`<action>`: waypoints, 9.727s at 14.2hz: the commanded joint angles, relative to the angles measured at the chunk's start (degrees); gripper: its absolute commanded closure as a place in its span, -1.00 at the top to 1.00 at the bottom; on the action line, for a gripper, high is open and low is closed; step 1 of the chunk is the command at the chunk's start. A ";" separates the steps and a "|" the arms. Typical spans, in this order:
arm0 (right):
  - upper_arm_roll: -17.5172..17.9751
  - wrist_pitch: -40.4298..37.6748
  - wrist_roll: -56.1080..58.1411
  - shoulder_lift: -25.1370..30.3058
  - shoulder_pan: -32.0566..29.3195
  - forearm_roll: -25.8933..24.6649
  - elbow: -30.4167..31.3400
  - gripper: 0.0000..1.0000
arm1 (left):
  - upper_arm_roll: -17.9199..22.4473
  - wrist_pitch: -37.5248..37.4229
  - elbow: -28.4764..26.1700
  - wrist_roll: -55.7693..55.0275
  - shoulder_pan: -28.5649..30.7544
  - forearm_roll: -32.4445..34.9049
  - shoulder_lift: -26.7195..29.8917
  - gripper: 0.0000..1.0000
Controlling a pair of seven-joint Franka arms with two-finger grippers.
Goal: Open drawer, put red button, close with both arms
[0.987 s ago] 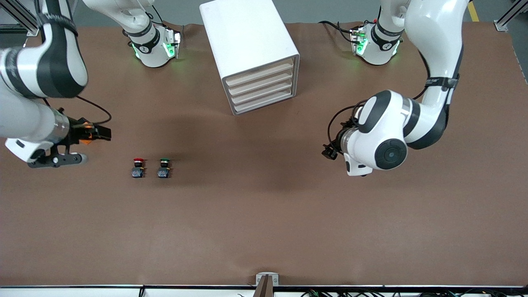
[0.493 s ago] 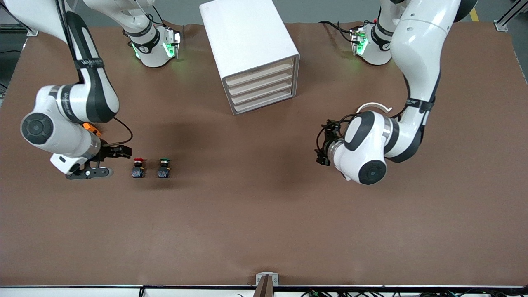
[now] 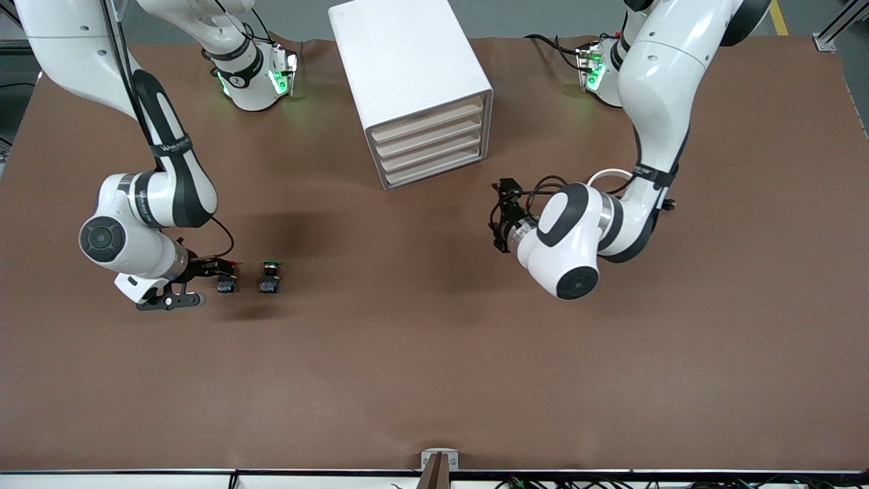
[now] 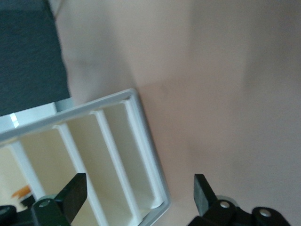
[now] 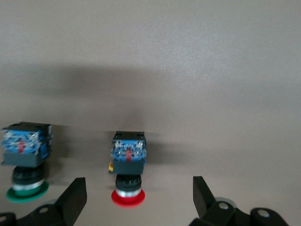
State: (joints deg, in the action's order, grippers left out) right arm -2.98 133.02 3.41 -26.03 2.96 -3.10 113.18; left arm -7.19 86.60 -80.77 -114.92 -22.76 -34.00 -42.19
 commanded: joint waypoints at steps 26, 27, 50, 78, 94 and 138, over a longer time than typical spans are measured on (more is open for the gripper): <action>0.52 3.39 0.46 -6.40 0.12 -0.07 -0.95 -0.51 | 0.16 -5.39 -0.01 -16.56 -14.15 -16.71 -6.76 -0.09; 0.52 3.39 0.46 -6.40 0.20 -0.07 -1.03 -0.50 | 0.16 -5.13 -0.01 -16.48 -14.76 -16.71 -6.76 -0.09; 0.61 -42.37 -16.74 2.74 10.30 -0.86 -23.16 -0.41 | 3.76 -4.07 3.24 -14.63 -6.34 -16.44 -7.29 -1.00; 0.79 -33.18 -101.23 -6.22 47.48 19.01 -34.88 -0.41 | 18.68 -2.14 10.72 18.92 2.28 3.07 5.01 1.00; 0.70 -33.17 -100.61 -7.29 47.85 19.18 -35.40 1.00 | 19.76 -2.58 6.41 77.91 1.94 22.04 11.17 1.00; 0.43 -45.30 -3.14 32.71 -0.06 4.33 -19.13 1.00 | 2.98 31.09 -19.60 68.61 -23.91 10.27 12.22 1.00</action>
State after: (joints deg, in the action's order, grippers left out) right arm -3.64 88.55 -0.29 6.99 3.70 2.27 95.76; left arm -2.74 117.84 -100.49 -44.40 -46.48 -22.32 -29.87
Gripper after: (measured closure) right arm 0.000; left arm 0.000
